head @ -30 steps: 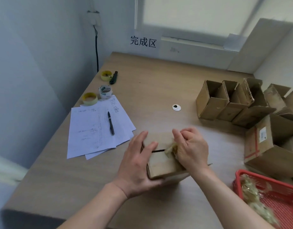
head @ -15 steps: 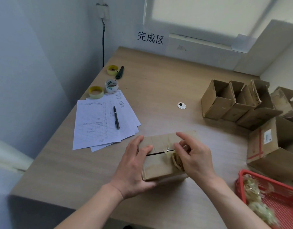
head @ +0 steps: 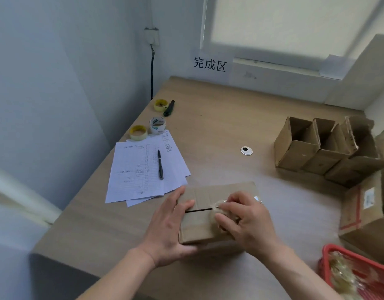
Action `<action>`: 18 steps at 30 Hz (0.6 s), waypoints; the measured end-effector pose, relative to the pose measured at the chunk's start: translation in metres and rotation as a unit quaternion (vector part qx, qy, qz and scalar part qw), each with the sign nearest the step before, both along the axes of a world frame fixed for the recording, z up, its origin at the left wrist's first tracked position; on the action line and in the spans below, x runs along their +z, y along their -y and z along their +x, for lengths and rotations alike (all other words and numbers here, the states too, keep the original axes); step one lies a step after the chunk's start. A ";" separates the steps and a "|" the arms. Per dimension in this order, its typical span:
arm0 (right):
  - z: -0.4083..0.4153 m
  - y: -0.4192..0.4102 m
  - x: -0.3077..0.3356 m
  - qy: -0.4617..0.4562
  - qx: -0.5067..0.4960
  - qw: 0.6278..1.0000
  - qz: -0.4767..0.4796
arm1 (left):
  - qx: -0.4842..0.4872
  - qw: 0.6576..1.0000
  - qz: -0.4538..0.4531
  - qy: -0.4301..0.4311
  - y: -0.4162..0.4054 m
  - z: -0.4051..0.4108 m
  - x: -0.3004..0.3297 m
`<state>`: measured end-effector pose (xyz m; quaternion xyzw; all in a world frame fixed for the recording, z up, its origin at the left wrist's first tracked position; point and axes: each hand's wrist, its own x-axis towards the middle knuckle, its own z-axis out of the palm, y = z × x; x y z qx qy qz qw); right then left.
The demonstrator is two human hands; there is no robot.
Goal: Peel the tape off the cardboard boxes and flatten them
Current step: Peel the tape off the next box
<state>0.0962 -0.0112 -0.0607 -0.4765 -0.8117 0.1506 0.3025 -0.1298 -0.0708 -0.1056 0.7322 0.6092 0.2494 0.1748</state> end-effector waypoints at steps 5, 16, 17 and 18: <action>-0.001 0.005 -0.020 -0.016 0.016 0.991 0.130 | 0.009 0.999 -0.018 -0.031 0.001 0.001 0.007; -0.007 -0.030 0.008 0.038 -0.063 0.992 -0.107 | 0.037 0.994 -0.052 -0.091 0.005 0.012 0.017; -0.006 -0.032 0.007 0.032 -0.079 0.991 -0.108 | 0.040 0.994 -0.048 -0.085 0.005 0.013 0.017; -0.005 -0.032 0.006 0.023 -0.090 0.991 -0.092 | 0.039 0.995 -0.044 -0.081 0.004 0.013 0.016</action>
